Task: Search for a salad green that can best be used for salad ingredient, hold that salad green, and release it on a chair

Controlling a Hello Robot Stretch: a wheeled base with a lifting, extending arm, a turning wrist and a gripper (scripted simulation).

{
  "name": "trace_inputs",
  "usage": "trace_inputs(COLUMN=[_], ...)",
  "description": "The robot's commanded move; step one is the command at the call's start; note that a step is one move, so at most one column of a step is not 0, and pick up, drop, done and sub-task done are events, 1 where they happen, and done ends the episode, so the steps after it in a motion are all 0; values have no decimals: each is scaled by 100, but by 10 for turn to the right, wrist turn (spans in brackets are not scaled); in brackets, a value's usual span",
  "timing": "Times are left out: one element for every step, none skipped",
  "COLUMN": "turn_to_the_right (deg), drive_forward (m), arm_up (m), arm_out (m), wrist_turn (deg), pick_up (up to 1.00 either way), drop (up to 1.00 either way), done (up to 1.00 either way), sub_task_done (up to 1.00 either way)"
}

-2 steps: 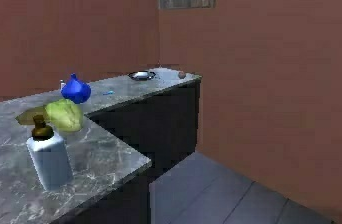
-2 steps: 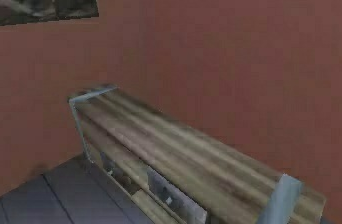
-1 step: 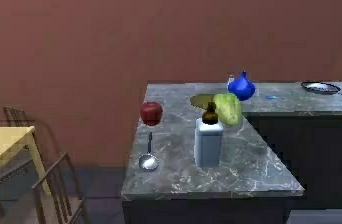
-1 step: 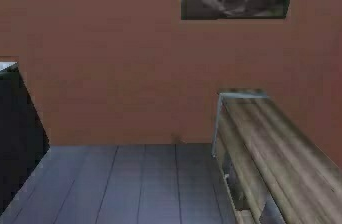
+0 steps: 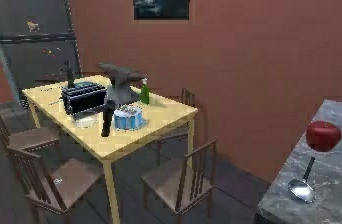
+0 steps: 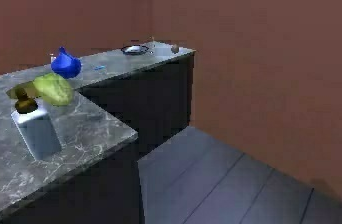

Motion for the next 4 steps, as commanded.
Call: trace_inputs(turn_to_the_right=[-240, 450, 450, 210], drive_forward=[0, 0, 0, 0], arm_up=[0, 0, 0, 0], arm_out=[0, 0, 0, 0], wrist_turn=[0, 0, 0, 0], pick_up=[0, 0, 0, 0], drop=[0, 0, 0, 0], done=[0, 0, 0, 0], sub_task_done=[0, 0, 0, 0])
